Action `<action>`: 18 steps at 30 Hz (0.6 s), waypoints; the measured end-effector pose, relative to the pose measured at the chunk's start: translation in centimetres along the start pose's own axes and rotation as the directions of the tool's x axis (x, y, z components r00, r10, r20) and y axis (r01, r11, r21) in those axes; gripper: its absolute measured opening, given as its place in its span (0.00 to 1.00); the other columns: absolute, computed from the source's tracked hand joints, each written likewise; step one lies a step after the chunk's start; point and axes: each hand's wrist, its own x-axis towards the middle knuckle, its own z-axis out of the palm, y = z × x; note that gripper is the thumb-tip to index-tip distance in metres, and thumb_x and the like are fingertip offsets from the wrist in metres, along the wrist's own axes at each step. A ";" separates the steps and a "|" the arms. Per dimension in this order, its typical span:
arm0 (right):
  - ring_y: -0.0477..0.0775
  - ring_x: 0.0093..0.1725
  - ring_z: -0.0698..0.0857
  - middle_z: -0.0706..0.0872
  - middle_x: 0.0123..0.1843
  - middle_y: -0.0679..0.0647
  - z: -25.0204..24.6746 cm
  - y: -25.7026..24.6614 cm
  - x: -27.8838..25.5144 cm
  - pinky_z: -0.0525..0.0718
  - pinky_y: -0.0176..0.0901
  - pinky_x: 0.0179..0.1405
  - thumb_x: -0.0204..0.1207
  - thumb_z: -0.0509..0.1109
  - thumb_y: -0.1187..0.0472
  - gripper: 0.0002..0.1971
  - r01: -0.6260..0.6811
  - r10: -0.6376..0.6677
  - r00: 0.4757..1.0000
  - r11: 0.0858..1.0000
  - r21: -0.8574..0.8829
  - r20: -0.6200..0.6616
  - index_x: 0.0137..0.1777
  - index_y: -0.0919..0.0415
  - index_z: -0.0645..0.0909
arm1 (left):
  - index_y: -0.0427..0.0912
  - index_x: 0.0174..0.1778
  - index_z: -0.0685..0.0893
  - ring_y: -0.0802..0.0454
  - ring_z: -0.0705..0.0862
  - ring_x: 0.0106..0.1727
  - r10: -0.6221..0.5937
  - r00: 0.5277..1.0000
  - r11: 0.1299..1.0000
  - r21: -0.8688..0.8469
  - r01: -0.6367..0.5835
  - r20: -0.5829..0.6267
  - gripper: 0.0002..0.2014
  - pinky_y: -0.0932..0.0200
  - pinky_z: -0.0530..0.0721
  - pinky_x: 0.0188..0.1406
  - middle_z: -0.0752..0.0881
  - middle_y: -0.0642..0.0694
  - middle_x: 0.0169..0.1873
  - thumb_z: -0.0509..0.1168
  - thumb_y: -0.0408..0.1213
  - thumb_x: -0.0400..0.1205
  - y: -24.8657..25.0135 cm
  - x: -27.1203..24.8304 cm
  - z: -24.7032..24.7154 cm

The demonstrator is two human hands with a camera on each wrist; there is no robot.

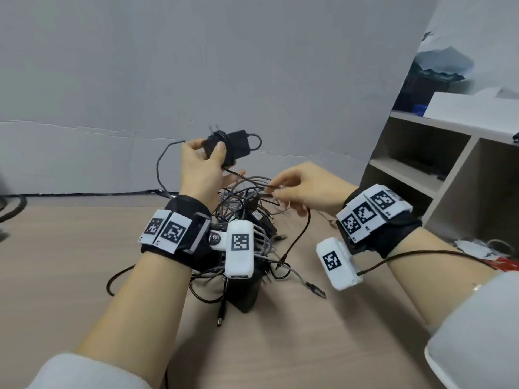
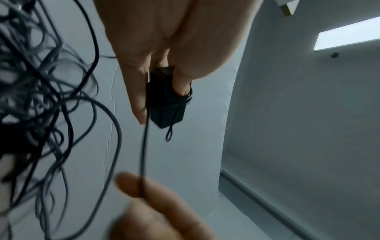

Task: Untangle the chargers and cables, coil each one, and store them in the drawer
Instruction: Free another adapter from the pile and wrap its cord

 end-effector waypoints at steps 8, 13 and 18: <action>0.49 0.26 0.73 0.86 0.31 0.51 -2.5 -1.9 -0.3 0.73 0.38 0.25 0.83 0.71 0.68 0.06 0.188 -0.165 0.948 0.981 0.058 -0.272 0.53 0.65 0.90 | 0.35 0.65 0.76 0.37 0.90 0.56 -0.026 0.949 0.939 0.332 -0.085 0.315 0.12 0.41 0.93 0.48 0.85 0.35 0.58 0.65 0.26 0.86 -0.3 -0.5 0.1; 0.45 0.23 0.74 0.87 0.32 0.54 -3.0 -1.5 -0.1 0.75 0.39 0.25 0.82 0.72 0.68 0.05 0.204 -0.176 0.933 0.977 0.060 -0.314 0.52 0.68 0.89 | 0.37 0.67 0.79 0.39 0.90 0.58 -0.102 0.870 0.895 0.426 -0.131 0.483 0.12 0.41 0.92 0.51 0.88 0.37 0.58 0.64 0.29 0.88 -0.1 -0.8 0.0; 0.45 0.22 0.75 0.86 0.32 0.55 -3.2 -0.9 0.2 0.76 0.40 0.26 0.80 0.75 0.65 0.04 0.196 -0.162 0.922 0.979 0.063 -0.351 0.48 0.66 0.89 | 0.37 0.66 0.82 0.41 0.90 0.59 -0.128 0.793 0.872 0.448 -0.196 0.595 0.11 0.47 0.88 0.62 0.91 0.39 0.57 0.63 0.31 0.89 0.1 -1.1 0.0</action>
